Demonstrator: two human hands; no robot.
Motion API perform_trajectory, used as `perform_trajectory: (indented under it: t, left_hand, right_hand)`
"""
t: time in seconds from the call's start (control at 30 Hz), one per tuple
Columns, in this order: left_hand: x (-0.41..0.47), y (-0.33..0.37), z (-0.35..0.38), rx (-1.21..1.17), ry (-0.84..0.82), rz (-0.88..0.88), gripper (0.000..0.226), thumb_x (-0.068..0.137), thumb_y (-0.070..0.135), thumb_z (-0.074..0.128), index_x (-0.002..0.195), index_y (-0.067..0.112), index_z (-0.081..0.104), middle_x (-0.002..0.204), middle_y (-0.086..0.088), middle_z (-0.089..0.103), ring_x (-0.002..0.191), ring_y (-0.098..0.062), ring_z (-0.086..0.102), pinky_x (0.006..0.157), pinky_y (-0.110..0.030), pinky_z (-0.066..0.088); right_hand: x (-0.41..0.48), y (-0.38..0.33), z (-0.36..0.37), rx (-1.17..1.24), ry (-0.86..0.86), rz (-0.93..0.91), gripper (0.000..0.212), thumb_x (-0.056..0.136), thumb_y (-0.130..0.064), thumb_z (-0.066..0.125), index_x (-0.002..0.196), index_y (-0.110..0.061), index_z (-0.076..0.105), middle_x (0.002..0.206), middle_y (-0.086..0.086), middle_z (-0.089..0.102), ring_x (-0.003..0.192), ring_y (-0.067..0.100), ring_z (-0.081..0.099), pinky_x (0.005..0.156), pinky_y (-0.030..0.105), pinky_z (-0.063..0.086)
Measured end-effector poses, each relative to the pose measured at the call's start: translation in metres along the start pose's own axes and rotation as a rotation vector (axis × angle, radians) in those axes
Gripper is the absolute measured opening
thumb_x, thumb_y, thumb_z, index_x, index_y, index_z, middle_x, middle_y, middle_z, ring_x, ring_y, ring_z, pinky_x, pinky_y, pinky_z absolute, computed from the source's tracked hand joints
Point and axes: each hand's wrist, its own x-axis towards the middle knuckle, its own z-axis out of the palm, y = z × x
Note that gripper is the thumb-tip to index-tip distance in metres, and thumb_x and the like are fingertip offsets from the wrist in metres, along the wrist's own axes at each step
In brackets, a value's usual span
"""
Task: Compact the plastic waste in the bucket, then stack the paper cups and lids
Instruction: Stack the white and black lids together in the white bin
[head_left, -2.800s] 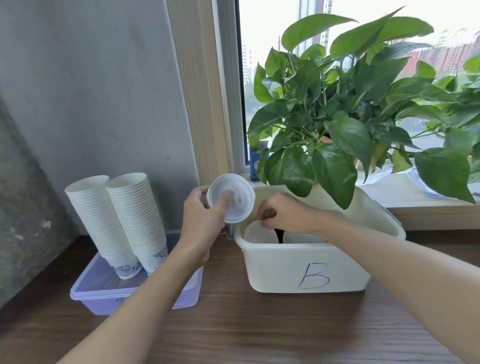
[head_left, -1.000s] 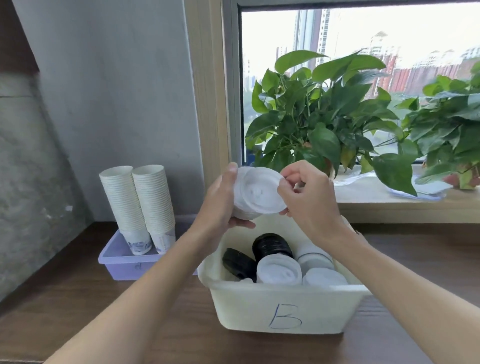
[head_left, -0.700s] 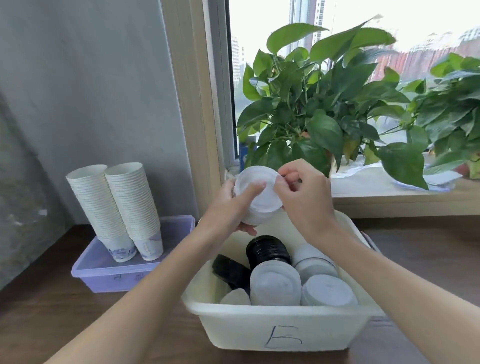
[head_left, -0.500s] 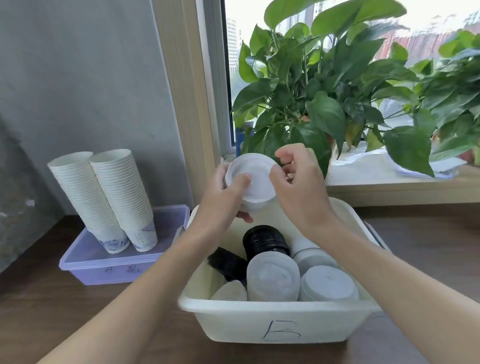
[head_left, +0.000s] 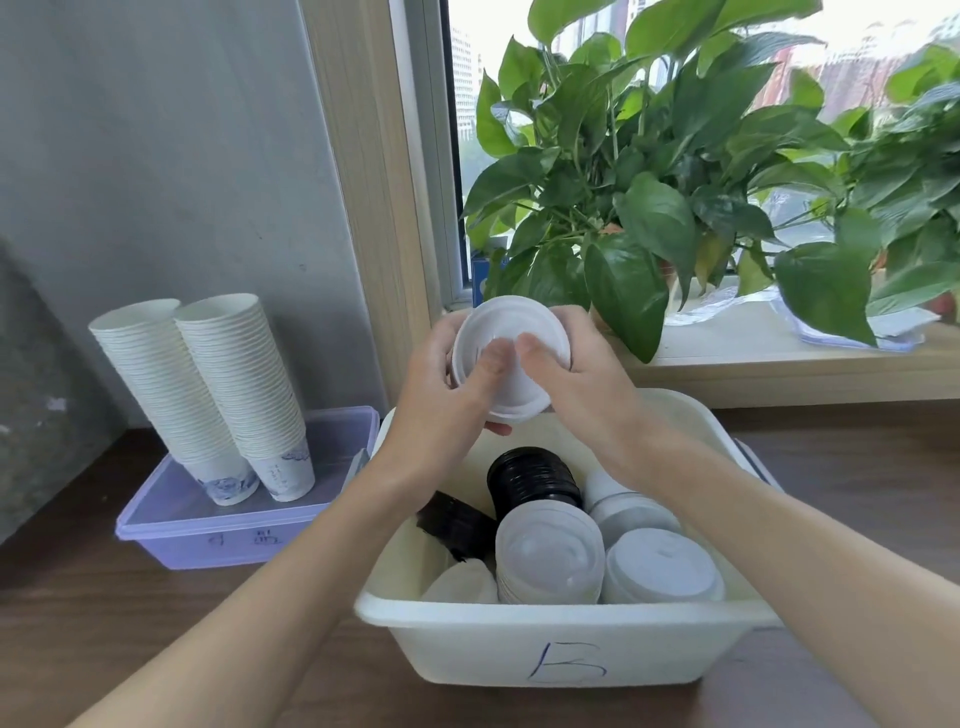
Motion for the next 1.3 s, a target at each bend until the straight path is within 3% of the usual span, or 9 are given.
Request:
perform_trajectory:
  t: [0.1,0.2,0.33,0.57,0.73,0.83,0.97,1.2,1.3]
  left_hand:
    - [0.000,-0.004,-0.001,0.010,-0.021,0.027,0.034,0.099,0.029,0.062,0.129,0.017,0.057,0.109,-0.009,0.068,0.088,-0.026,0.071,0.059,-0.035,0.059]
    - [-0.002,-0.003,0.003,0.022,-0.033,0.073,0.039,0.096,0.036,0.057,0.130,0.016,0.056,0.111,-0.007,0.066,0.089,-0.027,0.071,0.056,-0.035,0.059]
    - [-0.003,-0.004,0.005,0.019,-0.028,0.108,0.035,0.100,0.033,0.053,0.129,0.014,0.056,0.112,-0.006,0.064,0.090,-0.024,0.069,0.056,-0.040,0.061]
    - [-0.001,-0.005,0.004,0.004,-0.027,0.112,0.033,0.099,0.027,0.058,0.129,0.012,0.058,0.116,-0.009,0.063,0.095,-0.028,0.069,0.057,-0.041,0.061]
    - [0.001,-0.002,0.006,0.057,0.051,0.027,0.035,0.094,0.046,0.050,0.119,0.026,0.063,0.107,0.013,0.065,0.106,-0.026,0.064,0.076,-0.059,0.059]
    - [0.002,-0.003,0.004,0.052,0.072,0.056,0.035,0.093,0.045,0.055,0.116,0.022,0.066,0.102,0.013,0.068,0.100,-0.026,0.067,0.073,-0.062,0.057]
    - [0.002,-0.006,0.004,0.064,0.077,0.085,0.035,0.093,0.041,0.060,0.118,0.018,0.069,0.104,0.010,0.071,0.098,-0.027,0.070,0.077,-0.061,0.058]
    - [0.001,-0.001,0.002,0.053,0.048,0.083,0.027,0.098,0.028,0.063,0.119,0.011,0.067,0.106,-0.010,0.069,0.093,-0.037,0.070,0.057,-0.054,0.061]
    - [-0.003,0.005,-0.008,0.055,0.025,0.014,0.023,0.098,0.025,0.063,0.117,0.013,0.067,0.106,-0.009,0.068,0.094,-0.031,0.069,0.054,-0.049,0.062]
  right_hand:
    - [-0.002,-0.003,0.002,0.100,-0.015,0.008,0.022,0.098,-0.038,0.046,0.112,-0.022,0.053,0.097,-0.010,0.060,0.083,-0.001,0.061,0.067,0.024,0.056]
    - [0.001,0.000,0.004,-0.012,0.089,-0.104,0.023,0.102,-0.036,0.037,0.097,-0.021,0.054,0.078,-0.010,0.050,0.065,-0.006,0.049,0.062,0.011,0.042]
    - [0.003,0.008,0.004,-0.131,0.112,-0.226,0.023,0.104,-0.030,0.034,0.088,-0.021,0.049,0.072,-0.011,0.043,0.068,-0.001,0.041,0.068,0.017,0.037]
    - [0.005,0.011,0.003,-0.190,0.125,-0.303,0.020,0.104,-0.021,0.035,0.089,-0.013,0.045,0.070,-0.010,0.040,0.063,-0.002,0.037,0.062,0.018,0.035]
    - [0.005,0.014,0.003,-0.169,0.091,-0.298,0.021,0.104,-0.025,0.034,0.094,-0.015,0.049,0.075,-0.012,0.044,0.069,-0.002,0.041,0.068,0.016,0.037]
    - [0.005,0.017,0.005,-0.165,0.087,-0.228,0.023,0.103,-0.034,0.034,0.095,-0.023,0.053,0.073,-0.016,0.047,0.071,0.000,0.045,0.071,0.021,0.038]
    - [0.004,0.016,0.004,-0.200,0.076,-0.242,0.024,0.103,-0.034,0.034,0.099,-0.021,0.054,0.079,-0.015,0.051,0.076,0.001,0.048,0.073,0.020,0.038]
    - [0.003,0.013,0.005,-0.229,0.051,-0.274,0.024,0.104,-0.028,0.033,0.096,-0.013,0.049,0.072,-0.008,0.045,0.061,-0.001,0.042,0.059,0.014,0.038]
    - [0.002,0.011,0.005,-0.147,-0.059,-0.134,0.025,0.103,-0.034,0.032,0.101,-0.018,0.050,0.078,-0.007,0.049,0.070,-0.002,0.048,0.068,0.019,0.043]
